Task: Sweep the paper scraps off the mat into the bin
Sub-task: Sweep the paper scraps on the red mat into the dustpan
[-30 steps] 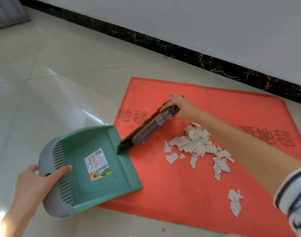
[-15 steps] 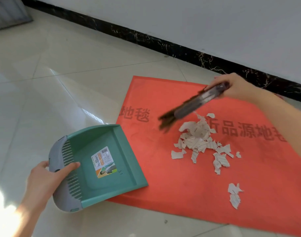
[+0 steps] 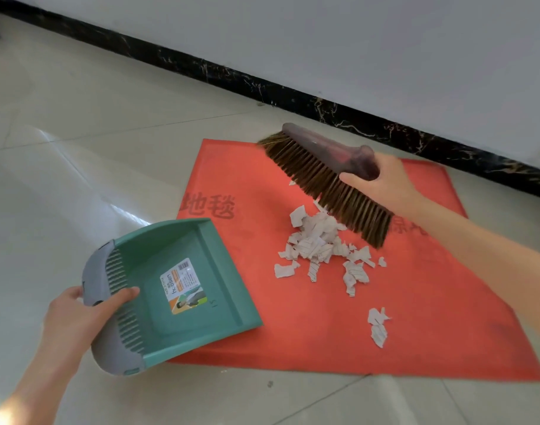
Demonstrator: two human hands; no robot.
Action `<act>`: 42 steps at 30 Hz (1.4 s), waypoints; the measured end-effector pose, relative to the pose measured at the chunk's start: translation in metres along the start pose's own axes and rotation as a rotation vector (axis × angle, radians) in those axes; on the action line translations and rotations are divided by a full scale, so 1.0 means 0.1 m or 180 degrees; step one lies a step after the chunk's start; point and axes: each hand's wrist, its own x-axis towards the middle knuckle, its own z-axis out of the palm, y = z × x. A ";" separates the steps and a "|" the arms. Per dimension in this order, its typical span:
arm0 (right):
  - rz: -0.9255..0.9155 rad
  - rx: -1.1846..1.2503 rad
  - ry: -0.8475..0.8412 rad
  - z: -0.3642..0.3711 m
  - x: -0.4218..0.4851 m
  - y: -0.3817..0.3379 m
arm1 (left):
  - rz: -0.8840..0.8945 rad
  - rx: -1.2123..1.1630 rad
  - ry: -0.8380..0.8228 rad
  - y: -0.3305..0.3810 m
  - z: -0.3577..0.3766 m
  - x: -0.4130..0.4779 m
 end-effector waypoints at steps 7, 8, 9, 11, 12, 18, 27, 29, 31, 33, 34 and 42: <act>0.1295 0.1288 -0.0144 0.72 -1.08 -0.05 | -0.0079 -0.0188 0.0238 0.08 -0.07 -0.02; 0.1428 0.1364 -0.0390 0.82 -1.21 -0.04 | -0.0073 -0.0215 0.0286 0.10 -0.06 -0.02; 0.1530 0.1481 -0.0593 0.91 -1.33 -0.03 | -0.0107 -0.0261 0.0300 0.12 -0.05 -0.03; 0.1655 0.1604 -0.0780 1.06 -1.42 0.00 | -0.0128 -0.0256 0.0254 0.16 -0.02 -0.07; 0.1674 0.1572 -0.0765 1.08 -1.42 0.01 | -0.0108 -0.0185 0.0214 0.17 0.00 -0.09; 0.1516 0.1397 -0.0364 0.87 -1.25 0.23 | -0.0010 -0.0004 0.0087 0.24 0.06 -0.23; 0.0942 0.0548 -0.1601 -0.54 -0.65 0.32 | -0.0143 -0.0257 0.0067 0.06 0.06 -0.10; 0.0948 0.0405 -0.2295 -0.69 -0.73 0.51 | -0.0157 -0.0305 0.0022 0.02 0.08 -0.06; 0.1044 0.0349 -0.2843 -0.72 -0.87 0.74 | -0.0136 -0.0280 -0.0032 0.02 0.10 -0.05; 0.1116 0.0085 -0.3301 -0.69 -1.01 0.96 | -0.0130 -0.0283 -0.0047 0.05 0.12 -0.07; 0.1153 -0.0102 -0.3481 -0.67 -1.07 1.03 | -0.0128 -0.0313 -0.0070 0.07 0.12 -0.10; 0.0654 -0.0821 -0.2529 -0.64 -0.97 1.15 | -0.0059 -0.0433 -0.0109 0.11 0.22 -0.12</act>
